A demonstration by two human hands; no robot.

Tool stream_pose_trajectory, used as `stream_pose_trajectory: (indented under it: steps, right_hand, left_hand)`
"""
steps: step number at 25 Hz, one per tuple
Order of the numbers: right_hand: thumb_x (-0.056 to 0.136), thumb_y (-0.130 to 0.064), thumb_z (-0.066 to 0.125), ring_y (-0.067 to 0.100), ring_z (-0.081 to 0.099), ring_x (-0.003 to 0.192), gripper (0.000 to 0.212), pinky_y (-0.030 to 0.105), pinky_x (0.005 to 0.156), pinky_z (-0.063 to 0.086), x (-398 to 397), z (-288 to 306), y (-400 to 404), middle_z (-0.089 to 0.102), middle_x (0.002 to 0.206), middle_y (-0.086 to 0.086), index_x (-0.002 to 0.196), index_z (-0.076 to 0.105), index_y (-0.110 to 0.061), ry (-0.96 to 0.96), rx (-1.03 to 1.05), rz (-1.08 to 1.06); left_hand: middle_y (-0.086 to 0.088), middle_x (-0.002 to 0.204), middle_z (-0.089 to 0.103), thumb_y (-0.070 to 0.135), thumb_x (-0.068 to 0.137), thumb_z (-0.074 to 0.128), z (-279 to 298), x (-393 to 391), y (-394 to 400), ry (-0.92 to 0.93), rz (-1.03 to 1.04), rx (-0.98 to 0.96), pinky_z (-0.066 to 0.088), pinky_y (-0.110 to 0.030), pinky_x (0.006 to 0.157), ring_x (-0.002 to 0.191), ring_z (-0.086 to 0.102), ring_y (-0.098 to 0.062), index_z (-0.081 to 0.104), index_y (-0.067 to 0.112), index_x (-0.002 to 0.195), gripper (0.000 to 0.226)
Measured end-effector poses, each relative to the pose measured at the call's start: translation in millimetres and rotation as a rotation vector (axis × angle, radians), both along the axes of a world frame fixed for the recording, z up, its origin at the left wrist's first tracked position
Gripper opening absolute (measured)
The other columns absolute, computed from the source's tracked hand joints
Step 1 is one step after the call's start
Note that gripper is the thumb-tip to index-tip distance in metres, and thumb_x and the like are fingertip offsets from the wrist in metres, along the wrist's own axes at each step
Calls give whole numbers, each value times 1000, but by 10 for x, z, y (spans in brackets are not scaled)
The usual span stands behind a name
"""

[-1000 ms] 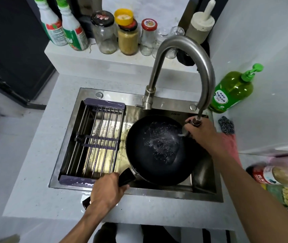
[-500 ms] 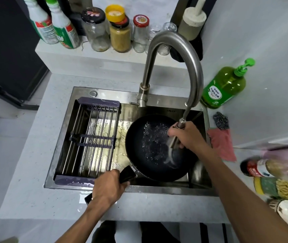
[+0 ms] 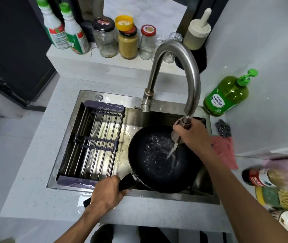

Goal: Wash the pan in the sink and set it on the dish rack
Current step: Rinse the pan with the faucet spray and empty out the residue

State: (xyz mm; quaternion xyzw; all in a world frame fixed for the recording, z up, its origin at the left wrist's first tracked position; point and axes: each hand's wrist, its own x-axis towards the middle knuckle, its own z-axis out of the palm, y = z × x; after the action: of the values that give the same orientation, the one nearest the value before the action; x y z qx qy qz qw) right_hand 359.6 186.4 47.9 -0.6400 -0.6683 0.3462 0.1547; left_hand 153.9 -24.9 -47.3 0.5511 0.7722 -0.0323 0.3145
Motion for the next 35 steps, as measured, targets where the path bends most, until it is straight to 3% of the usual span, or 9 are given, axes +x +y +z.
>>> stream_pose_trajectory:
  steps: [8,10,13,15,19,24,28,31,35]
  right_hand:
    - [93,-32,68,13,68,88,21,33,72,58,240,-185,-319,70,110,-13,110,59,-40,463,74,-181]
    - [95,-41,60,22,63,113,37,42,92,53,412,-709,-586,61,138,0,131,53,-35,230,-203,-302]
    - [99,-43,53,28,28,149,65,41,119,27,135,-1521,-795,25,164,3,156,29,-24,-300,-550,248]
    - [101,-44,49,23,4,155,66,43,124,13,-68,-1748,-787,6,169,-6,159,21,-31,-328,-488,642]
    - [101,-47,46,30,-1,154,72,49,124,8,172,-1981,-503,3,168,3,160,10,-26,-571,-381,334]
    - [100,-41,52,26,-7,155,74,49,125,9,-37,-1926,-656,-13,167,-11,160,9,-36,-452,-458,770]
    - [93,-30,61,24,45,139,43,38,114,32,440,-1494,-520,49,151,-1,135,61,-27,-516,-328,507]
    - [88,-18,69,32,40,140,64,45,114,32,801,-1411,-636,41,155,11,147,45,-17,-392,0,-110]
    - [96,-1,56,33,60,112,25,47,87,53,722,-1490,-750,60,130,17,120,54,-11,483,-776,-881]
  left_hand:
    - [6,69,63,58,78,69,-21,-28,-11,-65,3,-59,40,-24,55,60,57,-13,56,25,74,35]
    - [7,72,64,58,79,68,-20,-22,6,-59,-10,-44,40,-24,56,61,57,-12,57,26,76,33]
    - [4,81,70,58,80,66,-15,17,23,-31,-46,-14,48,-28,62,71,65,-16,62,25,85,34]
    - [2,84,71,59,80,64,-11,27,-21,9,-68,1,47,-30,64,79,68,-19,60,25,85,35]
    - [3,82,70,61,80,62,27,12,-99,12,-40,5,44,-29,62,79,68,-19,60,26,85,36]
    - [2,80,70,64,79,61,-43,65,-54,15,-24,-13,49,-30,64,77,67,-18,61,25,83,39]
    - [2,81,71,61,79,63,-107,20,-31,5,4,-15,47,-30,63,79,68,-20,55,28,78,34]
    - [1,85,72,60,81,61,-107,-22,-13,56,-17,18,48,-31,65,81,69,-21,61,27,88,34]
    - [-3,85,72,53,85,62,-49,-80,-11,103,11,81,47,-34,66,83,69,-27,63,24,96,30]
